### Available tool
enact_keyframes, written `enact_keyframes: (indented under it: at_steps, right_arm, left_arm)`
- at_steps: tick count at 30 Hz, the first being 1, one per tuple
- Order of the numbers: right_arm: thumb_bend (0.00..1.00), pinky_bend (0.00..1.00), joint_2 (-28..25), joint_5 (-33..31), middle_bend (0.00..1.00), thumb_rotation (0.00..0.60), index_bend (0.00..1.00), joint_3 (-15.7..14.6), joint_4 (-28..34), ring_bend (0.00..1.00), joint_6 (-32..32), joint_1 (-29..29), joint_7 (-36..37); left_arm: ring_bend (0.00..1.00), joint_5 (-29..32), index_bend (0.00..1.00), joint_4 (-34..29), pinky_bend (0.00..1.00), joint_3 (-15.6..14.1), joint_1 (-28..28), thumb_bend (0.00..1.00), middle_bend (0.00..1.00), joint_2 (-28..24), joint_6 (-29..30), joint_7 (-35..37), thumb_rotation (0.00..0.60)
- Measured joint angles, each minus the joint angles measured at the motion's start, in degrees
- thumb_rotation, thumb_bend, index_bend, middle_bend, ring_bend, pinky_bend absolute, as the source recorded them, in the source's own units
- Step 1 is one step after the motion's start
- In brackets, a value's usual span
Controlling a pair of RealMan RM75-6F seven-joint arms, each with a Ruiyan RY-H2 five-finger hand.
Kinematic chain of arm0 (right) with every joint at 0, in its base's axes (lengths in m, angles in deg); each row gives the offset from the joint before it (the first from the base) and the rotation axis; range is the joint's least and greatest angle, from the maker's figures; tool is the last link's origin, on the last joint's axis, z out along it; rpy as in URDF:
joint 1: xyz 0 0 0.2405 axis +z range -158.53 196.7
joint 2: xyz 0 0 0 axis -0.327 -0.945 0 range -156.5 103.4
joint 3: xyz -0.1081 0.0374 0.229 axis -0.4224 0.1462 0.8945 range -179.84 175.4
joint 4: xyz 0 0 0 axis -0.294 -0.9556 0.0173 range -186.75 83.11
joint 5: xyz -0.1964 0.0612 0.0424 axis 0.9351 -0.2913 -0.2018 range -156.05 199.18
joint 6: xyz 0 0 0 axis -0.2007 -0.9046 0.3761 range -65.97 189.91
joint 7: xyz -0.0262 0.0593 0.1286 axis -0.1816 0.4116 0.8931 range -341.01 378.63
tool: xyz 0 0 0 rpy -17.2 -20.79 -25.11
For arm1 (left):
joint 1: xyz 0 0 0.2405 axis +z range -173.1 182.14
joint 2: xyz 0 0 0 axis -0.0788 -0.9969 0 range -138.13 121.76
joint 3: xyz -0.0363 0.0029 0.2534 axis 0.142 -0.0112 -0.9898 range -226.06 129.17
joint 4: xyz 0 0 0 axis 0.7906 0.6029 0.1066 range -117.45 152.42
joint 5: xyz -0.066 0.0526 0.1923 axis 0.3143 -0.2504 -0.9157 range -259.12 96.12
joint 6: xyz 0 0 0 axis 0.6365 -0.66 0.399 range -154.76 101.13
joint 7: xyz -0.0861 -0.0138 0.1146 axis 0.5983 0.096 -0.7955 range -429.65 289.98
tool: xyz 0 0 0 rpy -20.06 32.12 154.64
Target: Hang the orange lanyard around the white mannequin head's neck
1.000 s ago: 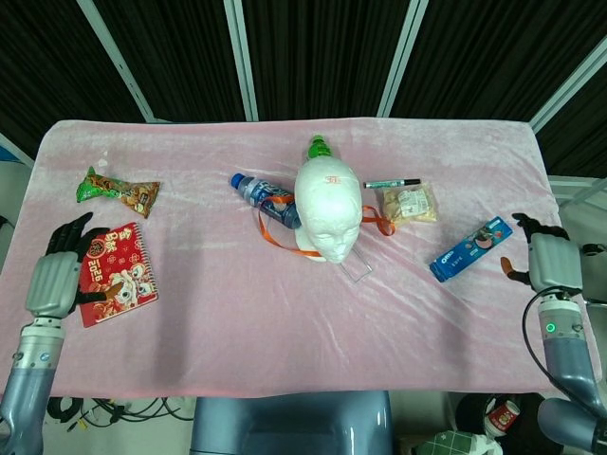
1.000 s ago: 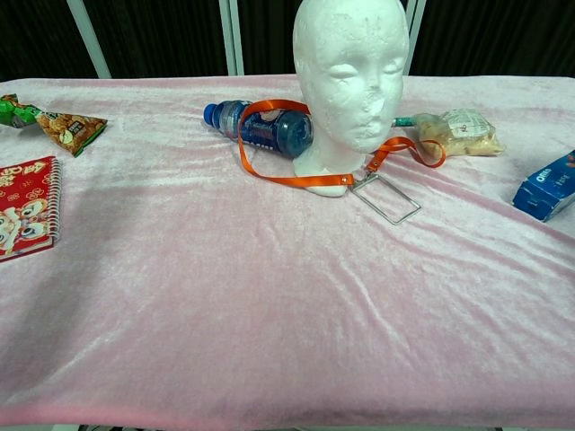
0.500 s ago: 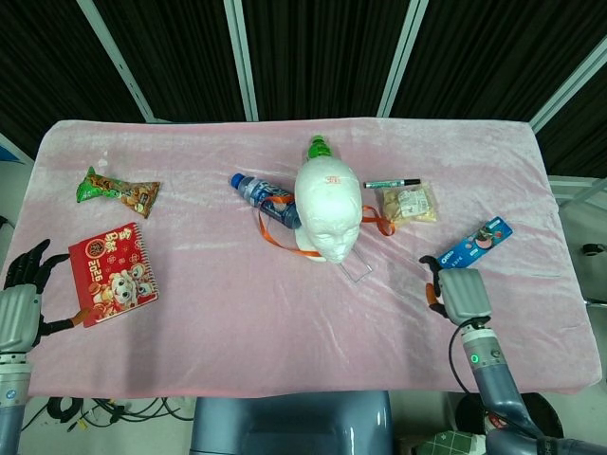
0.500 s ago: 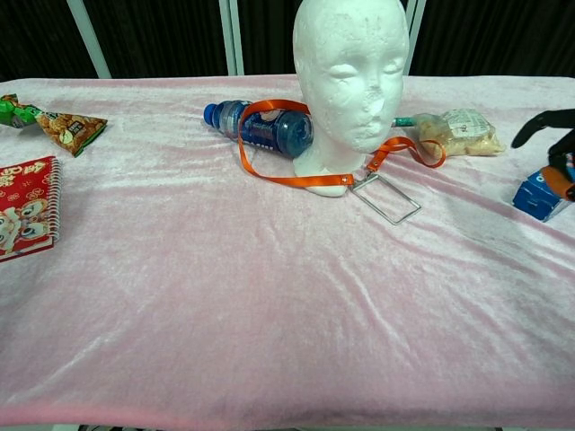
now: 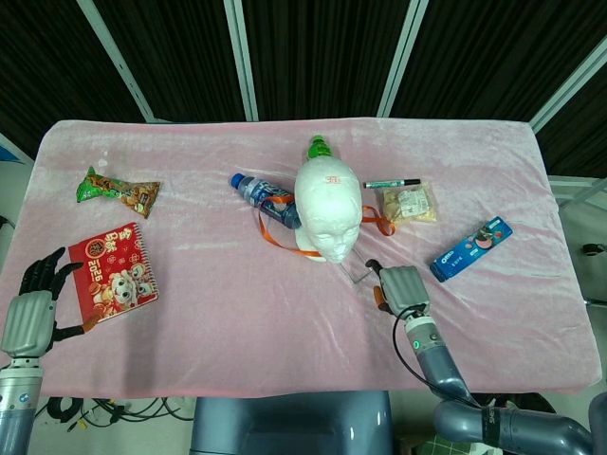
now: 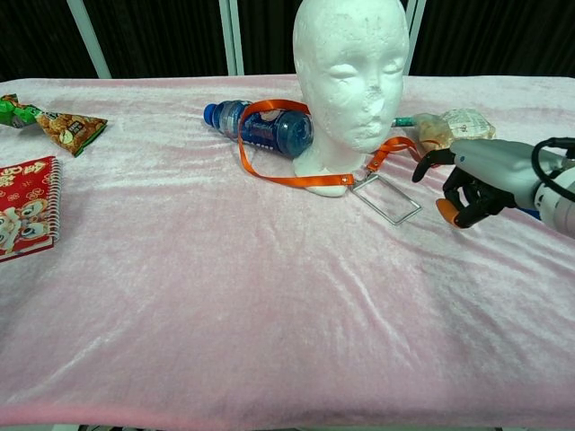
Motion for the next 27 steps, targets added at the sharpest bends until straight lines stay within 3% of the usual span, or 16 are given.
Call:
enact_keyframes:
  at_steps: [27]
  right_arm:
    - [0.54,0.62,5.9,-4.4,0.73,0.6,0.26,-1.6,-5.4,0.7,1.9,2.9,-2.6]
  left_arm:
    - [0.0,0.4,0.21,0.7,0.0,2.6,1.1,0.1,0.02,0.5,-0.6,-0.2,0.6]
